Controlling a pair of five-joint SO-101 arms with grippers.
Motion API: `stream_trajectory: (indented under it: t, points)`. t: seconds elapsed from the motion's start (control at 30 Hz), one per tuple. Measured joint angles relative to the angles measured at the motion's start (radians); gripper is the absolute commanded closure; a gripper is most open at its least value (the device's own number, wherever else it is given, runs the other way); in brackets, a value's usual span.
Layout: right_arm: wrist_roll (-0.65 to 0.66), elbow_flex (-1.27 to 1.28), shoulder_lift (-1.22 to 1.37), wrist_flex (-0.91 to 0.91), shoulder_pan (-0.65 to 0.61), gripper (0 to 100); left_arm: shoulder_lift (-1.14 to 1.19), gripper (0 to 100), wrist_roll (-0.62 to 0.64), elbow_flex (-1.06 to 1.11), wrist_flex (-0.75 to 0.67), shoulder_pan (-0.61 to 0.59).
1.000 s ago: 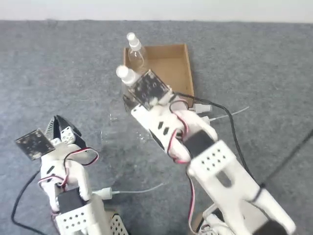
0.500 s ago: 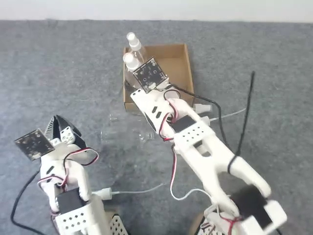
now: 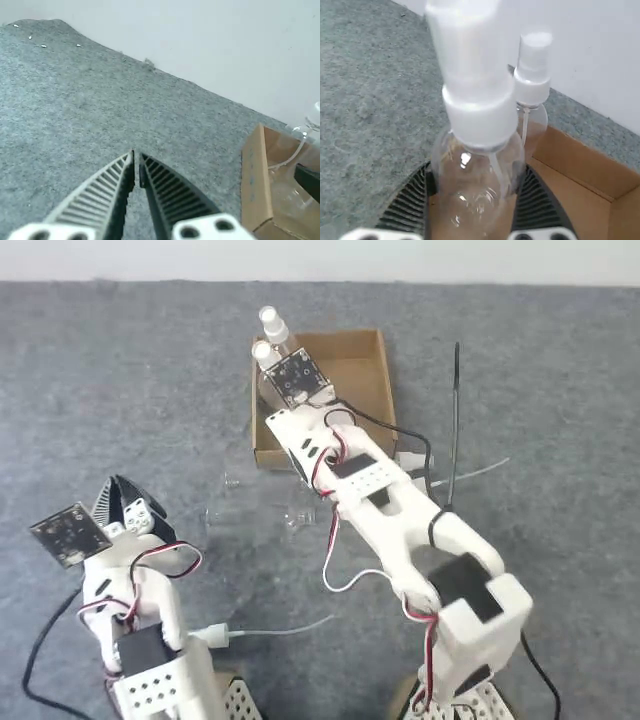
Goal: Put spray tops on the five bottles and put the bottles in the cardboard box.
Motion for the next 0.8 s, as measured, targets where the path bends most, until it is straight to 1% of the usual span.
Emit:
stream_trajectory:
  t: [0.4, 0.8]
  points:
    - [0.0, -0.176, 0.189, 0.0, 0.015, 99.2, 0.0, 99, 0.0, 0.0, 0.0, 0.0]
    - [0.0, -0.288, 0.299, 0.0, 0.038, 99.2, 0.0, 99, 0.0, 0.0, 0.0, 0.0]
